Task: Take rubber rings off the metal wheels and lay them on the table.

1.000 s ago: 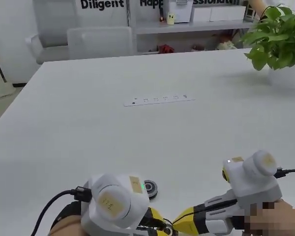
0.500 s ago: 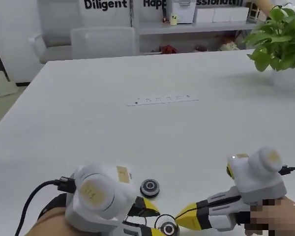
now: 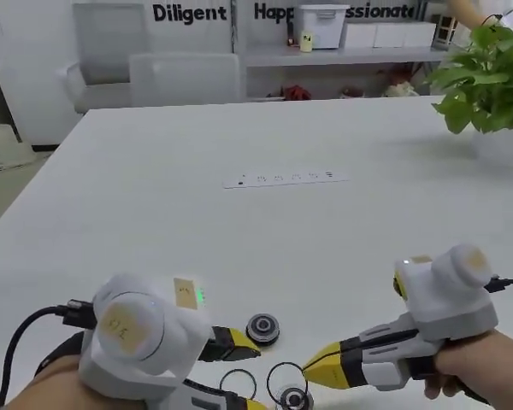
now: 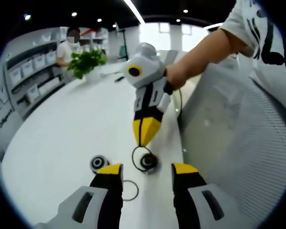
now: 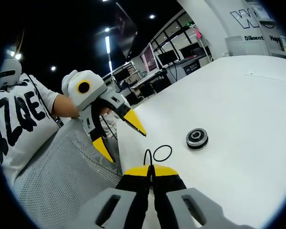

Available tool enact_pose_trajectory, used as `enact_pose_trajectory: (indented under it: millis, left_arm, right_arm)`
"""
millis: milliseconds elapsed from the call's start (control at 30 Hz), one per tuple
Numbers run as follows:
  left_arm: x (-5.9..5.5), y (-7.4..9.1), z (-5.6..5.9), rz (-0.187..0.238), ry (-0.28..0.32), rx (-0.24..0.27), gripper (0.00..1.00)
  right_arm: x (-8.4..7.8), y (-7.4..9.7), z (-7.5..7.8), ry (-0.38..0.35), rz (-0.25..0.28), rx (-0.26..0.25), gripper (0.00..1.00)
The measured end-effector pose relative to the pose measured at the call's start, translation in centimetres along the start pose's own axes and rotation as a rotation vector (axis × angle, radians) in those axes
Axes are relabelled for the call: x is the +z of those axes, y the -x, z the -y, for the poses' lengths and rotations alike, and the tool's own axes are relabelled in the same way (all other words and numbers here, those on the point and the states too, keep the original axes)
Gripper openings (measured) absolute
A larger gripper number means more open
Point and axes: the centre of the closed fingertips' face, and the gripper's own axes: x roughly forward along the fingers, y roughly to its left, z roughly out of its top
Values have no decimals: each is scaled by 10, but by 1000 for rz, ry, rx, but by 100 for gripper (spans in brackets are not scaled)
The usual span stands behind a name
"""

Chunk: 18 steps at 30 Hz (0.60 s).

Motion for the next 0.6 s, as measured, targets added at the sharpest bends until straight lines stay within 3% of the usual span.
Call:
enact_pose_trajectory:
  millis: [300,600]
  left_arm:
    - [0,15,-6,20,8,33,53]
    - [-8,29,-10,28,25,60,60]
  right_arm:
    - [11,-6,-4,21,-11,12,0]
    - [22,-13,-6,39,-21,24,0]
